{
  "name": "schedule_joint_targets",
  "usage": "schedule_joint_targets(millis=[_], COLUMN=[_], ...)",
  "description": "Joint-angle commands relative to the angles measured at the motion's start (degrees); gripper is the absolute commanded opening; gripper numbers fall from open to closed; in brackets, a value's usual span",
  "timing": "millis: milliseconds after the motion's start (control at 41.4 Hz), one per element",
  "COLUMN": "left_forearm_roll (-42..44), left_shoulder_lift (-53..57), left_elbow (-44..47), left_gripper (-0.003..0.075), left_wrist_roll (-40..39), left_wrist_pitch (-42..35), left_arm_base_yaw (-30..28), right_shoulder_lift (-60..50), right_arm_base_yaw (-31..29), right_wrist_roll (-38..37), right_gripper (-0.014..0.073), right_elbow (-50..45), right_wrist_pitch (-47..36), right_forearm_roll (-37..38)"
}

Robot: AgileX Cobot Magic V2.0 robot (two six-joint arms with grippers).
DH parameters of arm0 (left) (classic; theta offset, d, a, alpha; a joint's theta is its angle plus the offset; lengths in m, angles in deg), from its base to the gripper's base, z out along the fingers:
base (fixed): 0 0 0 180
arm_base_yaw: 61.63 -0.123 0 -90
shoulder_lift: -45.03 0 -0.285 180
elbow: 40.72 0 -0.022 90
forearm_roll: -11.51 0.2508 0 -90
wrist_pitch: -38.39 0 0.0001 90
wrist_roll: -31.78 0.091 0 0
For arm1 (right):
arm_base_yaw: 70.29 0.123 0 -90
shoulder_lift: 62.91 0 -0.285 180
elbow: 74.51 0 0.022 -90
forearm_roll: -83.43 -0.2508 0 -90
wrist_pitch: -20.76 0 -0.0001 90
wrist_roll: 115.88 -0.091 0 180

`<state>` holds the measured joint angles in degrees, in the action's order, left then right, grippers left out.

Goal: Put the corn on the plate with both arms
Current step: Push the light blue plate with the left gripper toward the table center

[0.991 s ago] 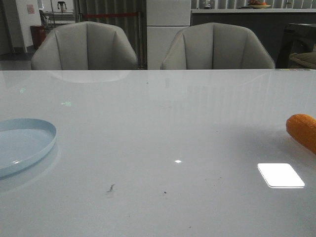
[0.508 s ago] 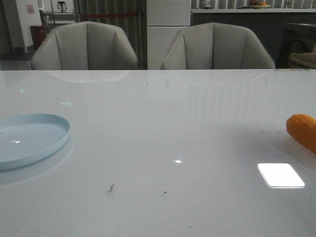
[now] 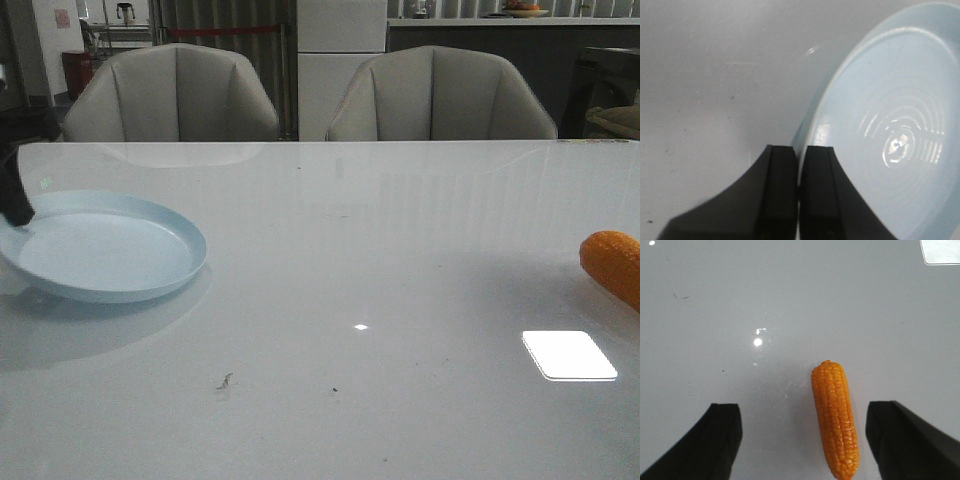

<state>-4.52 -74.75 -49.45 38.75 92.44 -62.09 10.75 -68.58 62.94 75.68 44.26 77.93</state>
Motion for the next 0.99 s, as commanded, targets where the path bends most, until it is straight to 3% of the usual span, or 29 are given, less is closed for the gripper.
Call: schedule_joint_targets(millis=[0, 218, 628, 967], left_forearm_roll=[-5.8, -12.3, -13.2, -13.1], left_shoulder_lift=[2.8, 2.8, -3.5, -10.4], left_elbow=[-6.0, -12.7, -13.3, -13.3], left_gripper=[0.0097, 0.0096, 0.0097, 0.0096], left_wrist_roll=[1.3, 2.2, 1.6, 1.6], left_wrist_pitch=[2.2, 3.3, 2.8, 2.5], left_arm_base_yaw=[1.9, 7.8, 19.2, 21.0], right_shoulder_lift=[-1.1, -1.1, -1.1, -1.1], right_arm_base_yaw=[0.0, 0.0, 0.0, 0.0], right_wrist_roll=[0.2, 0.2, 0.2, 0.2], right_gripper=[0.0611, 0.0611, 0.0611, 0.0611], right_elbow=[1.9, 1.9, 1.9, 1.9], right_wrist_pitch=[-3.5, -3.5, -3.4, -3.3], right_forearm_roll=[-0.4, -0.4, -0.4, -0.4])
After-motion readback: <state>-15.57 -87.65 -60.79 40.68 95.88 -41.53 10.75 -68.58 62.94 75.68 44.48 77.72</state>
